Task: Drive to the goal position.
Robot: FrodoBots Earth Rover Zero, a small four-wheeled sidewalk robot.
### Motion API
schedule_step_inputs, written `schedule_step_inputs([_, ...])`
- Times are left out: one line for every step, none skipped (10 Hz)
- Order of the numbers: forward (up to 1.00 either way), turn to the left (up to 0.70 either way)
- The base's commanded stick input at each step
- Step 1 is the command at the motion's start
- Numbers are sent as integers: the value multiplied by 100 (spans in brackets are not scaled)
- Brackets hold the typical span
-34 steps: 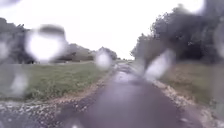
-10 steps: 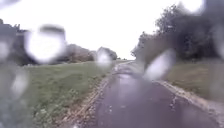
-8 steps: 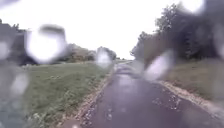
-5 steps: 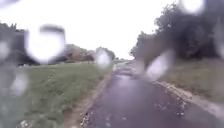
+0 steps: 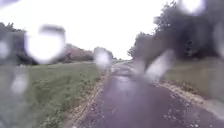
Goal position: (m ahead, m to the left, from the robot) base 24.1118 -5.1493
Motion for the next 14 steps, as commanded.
schedule_step_inputs([70,-14])
schedule_step_inputs([70,-14])
schedule_step_inputs([70,-14])
schedule_step_inputs([70,-14])
schedule_step_inputs([70,-14])
schedule_step_inputs([70,-14])
schedule_step_inputs([70,-13])
schedule_step_inputs([70,-12])
schedule_step_inputs([70,-12])
schedule_step_inputs([70,-6])
schedule_step_inputs([70,0])
schedule_step_inputs([70,0])
schedule_step_inputs([70,0])
schedule_step_inputs([70,0])
